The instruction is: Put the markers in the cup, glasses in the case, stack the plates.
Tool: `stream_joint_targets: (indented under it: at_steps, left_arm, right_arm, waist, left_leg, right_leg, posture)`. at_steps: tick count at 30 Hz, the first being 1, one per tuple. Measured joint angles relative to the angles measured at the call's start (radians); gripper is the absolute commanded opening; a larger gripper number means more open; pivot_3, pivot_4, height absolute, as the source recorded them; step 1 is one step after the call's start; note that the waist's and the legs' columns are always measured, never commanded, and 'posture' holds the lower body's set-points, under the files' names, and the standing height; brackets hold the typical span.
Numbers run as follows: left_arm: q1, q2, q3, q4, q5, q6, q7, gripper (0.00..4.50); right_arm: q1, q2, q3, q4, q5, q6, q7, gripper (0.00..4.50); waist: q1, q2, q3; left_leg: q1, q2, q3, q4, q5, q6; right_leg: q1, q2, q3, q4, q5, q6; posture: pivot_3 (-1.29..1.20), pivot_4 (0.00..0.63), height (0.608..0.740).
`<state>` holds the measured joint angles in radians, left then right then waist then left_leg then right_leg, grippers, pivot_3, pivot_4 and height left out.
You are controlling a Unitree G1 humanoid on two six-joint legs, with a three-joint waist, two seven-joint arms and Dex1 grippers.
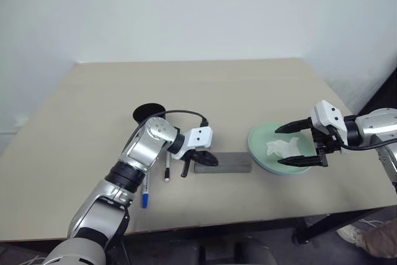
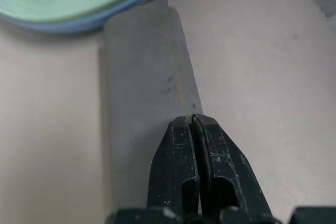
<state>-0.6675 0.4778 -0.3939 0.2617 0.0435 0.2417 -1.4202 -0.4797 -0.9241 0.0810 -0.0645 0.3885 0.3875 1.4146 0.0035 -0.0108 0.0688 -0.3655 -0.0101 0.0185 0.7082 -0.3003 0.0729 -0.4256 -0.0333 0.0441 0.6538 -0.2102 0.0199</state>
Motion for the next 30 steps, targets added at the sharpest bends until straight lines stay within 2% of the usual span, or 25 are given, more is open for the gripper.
stream_joint_targets:
  at_steps: [12,17,22,26,30]
  left_arm:
    - [0.032,0.009,-0.001,-0.032,-0.019,0.026,0.059,0.05]
    - [0.069,-0.02,0.017,-0.092,-0.051,0.129,0.116,0.05]
    - [0.096,0.003,0.067,-0.292,-0.114,0.286,0.176,0.05]
    - [0.105,0.022,0.122,-0.433,-0.132,0.412,0.291,0.05]
    - [0.106,0.018,0.137,-0.561,-0.101,0.692,0.478,0.05]
  right_arm:
    - [-0.021,0.01,0.017,0.002,-0.007,-0.002,-0.002,4.5]
    - [-0.022,0.015,0.021,0.001,-0.006,-0.001,-0.002,4.5]
    - [-0.022,0.015,0.022,0.0,-0.006,0.001,0.002,4.5]
    - [-0.025,0.015,0.023,0.0,-0.006,0.001,0.007,4.5]
    - [-0.031,0.015,0.025,0.001,-0.006,0.001,0.011,4.5]
  waist:
    - [0.001,0.0,0.0]
    - [0.0,0.0,0.0]
    - [-0.001,0.0,0.0]
    - [0.0,0.0,0.0]
    - [-0.001,0.0,0.0]
  left_leg:
    - [0.001,0.0,0.0,0.0,0.0,0.0]
    - [0.001,0.0,0.001,0.001,0.001,0.001]
    - [0.001,0.001,0.001,0.0,0.001,0.001]
    - [0.002,0.001,0.001,0.0,0.001,0.001]
    - [0.002,0.0,0.001,0.0,0.001,0.001]
  right_leg:
    - [0.002,-0.001,0.0,0.0,0.0,0.0]
    - [0.002,-0.001,0.0,0.0,0.0,0.0]
    - [0.0,-0.001,0.0,0.001,0.0,0.0]
    - [0.001,-0.001,0.0,0.001,0.0,0.0]
    - [0.001,-0.001,0.0,0.001,0.0,0.0]
  posture:
    - [0.0,0.0,0.738]
    - [0.0,0.0,0.738]
    - [0.0,0.0,0.738]
    - [0.0,0.0,0.738]
    - [0.0,0.0,0.738]
